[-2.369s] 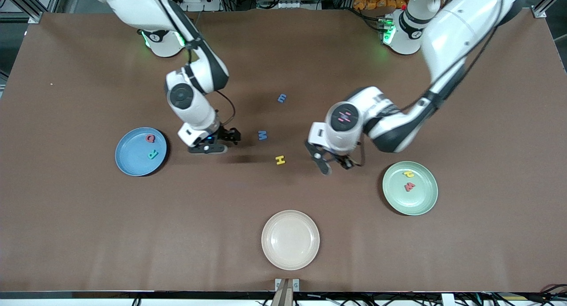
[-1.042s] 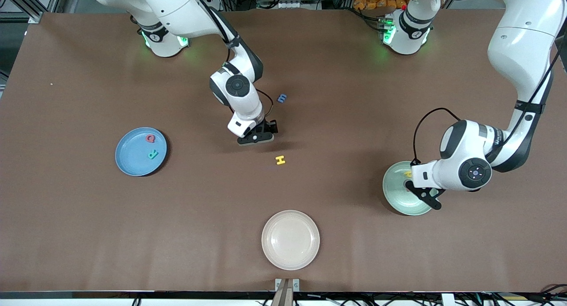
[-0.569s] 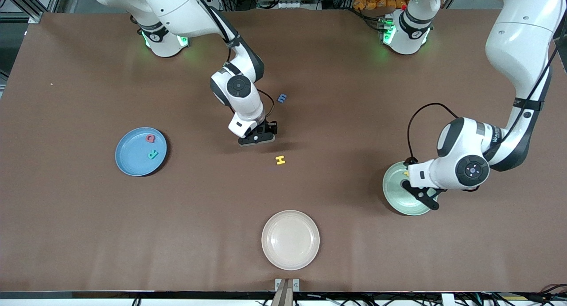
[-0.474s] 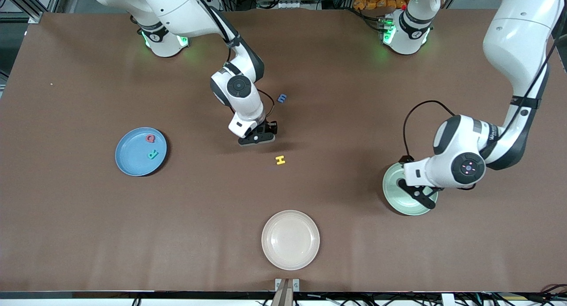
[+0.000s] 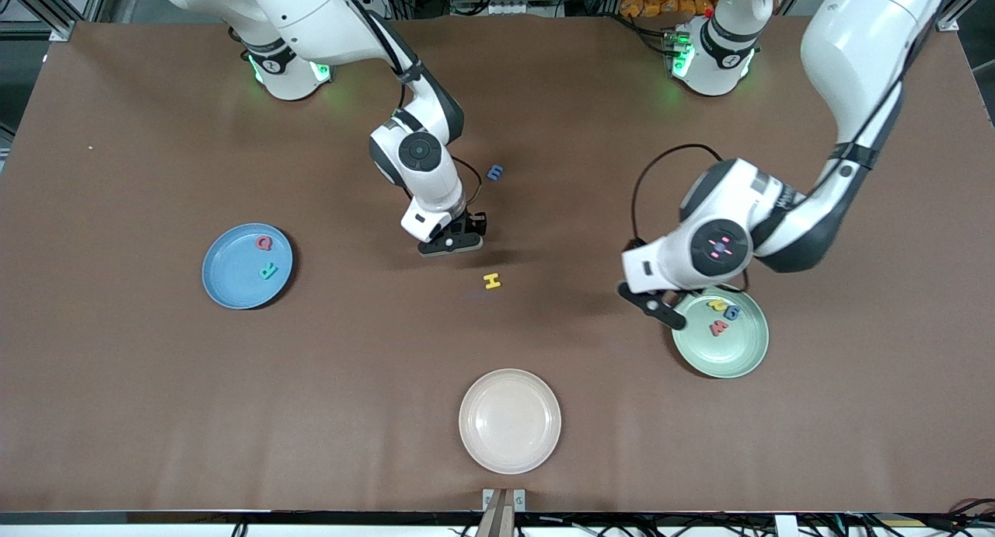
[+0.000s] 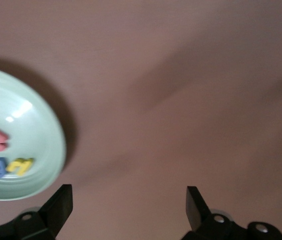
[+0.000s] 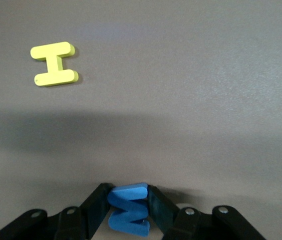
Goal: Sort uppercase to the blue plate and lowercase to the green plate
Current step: 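Place the blue W on the blue plate while the left gripper returns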
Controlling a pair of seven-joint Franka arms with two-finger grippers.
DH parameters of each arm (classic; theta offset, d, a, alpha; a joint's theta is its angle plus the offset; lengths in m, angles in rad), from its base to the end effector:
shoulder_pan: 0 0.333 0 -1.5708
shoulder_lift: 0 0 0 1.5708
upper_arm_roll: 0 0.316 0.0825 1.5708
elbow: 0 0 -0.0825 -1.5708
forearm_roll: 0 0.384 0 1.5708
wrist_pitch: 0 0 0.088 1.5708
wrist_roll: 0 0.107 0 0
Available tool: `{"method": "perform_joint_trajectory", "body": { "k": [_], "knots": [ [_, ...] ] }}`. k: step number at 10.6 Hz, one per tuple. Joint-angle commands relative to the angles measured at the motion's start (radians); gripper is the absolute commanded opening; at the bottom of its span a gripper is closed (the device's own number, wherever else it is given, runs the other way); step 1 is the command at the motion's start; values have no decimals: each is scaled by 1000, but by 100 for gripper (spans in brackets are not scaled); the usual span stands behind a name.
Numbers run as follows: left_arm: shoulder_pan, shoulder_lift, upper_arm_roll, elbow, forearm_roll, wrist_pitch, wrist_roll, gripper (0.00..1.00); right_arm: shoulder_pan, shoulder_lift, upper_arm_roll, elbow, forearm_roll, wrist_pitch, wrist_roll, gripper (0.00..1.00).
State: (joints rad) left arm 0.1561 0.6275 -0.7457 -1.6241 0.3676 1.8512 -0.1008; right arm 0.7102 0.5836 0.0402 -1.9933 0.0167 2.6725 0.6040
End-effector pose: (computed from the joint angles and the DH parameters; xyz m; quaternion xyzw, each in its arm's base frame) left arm 0.5875 -0.2852 0.3132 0.9514 -0.2851 -0.1162 0.0007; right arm 0.4513 0.4193 0.1731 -0.9968 -0.0620 -0.0279 0.0417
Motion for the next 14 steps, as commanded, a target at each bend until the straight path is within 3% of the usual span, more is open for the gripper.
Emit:
{"method": "perform_joint_trajectory", "body": {
  "k": [1, 5, 9, 11, 14],
  "knots": [
    [16, -29, -81, -72, -4, -4, -123, 100, -24, -7, -9, 33, -29, -113, -28, 27],
    [11, -25, -202, -178, 19, 31, -336, 100, -89, -53, -45, 39, -27, -225, -200, 27],
    [-62, -15, -233, -244, 25, 132, -519, 100, -190, -91, -57, 34, -27, -291, -399, 27],
    [-124, -15, -231, -246, 25, 163, -610, 100, -253, -122, -101, 33, -27, -362, -575, 27],
    [-209, -14, -227, -249, 24, 218, -741, 100, -323, -148, -244, 37, -26, -462, -902, 27]
  ]
}}
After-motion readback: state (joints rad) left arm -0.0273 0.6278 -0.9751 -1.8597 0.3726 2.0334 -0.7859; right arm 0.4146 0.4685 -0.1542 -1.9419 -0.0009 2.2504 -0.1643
